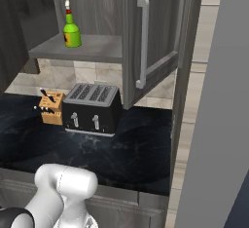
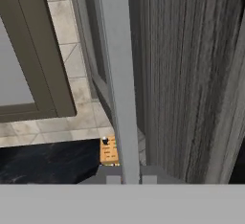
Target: Open the cabinet. Pick the spray and place it next to the sink. Then close the cabinet.
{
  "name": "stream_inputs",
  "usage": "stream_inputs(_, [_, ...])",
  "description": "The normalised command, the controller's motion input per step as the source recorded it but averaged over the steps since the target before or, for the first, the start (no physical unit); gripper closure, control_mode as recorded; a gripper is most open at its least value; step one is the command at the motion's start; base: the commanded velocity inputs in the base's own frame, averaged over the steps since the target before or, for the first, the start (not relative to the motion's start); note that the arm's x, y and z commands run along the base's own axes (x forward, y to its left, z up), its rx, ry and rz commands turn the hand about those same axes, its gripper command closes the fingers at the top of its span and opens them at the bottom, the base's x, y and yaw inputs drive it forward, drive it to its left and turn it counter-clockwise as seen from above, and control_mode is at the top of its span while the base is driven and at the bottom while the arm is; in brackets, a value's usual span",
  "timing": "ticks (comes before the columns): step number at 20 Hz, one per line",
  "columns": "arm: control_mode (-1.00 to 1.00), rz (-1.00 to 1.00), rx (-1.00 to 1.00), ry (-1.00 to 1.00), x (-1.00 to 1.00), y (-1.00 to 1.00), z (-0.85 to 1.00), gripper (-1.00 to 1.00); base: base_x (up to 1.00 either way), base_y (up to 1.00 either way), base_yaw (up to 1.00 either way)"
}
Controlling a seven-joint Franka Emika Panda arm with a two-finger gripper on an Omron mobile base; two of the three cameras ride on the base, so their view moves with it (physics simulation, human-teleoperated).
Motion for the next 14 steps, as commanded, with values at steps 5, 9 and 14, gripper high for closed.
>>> stream_inputs(5, [-1.00,0.00,0.00,0.00,0.00,0.00,0.00,-1.00,0.00,0.00,0.00])
stream_inputs(9, [-1.00,0.00,0.00,0.00,-0.18,0.00,0.00,-1.00,0.00,0.00,0.00])
stream_inputs(14, [-1.00,0.00,0.00,-0.03,-0.53,0.00,0.00,-1.00,0.00,0.00,0.00])
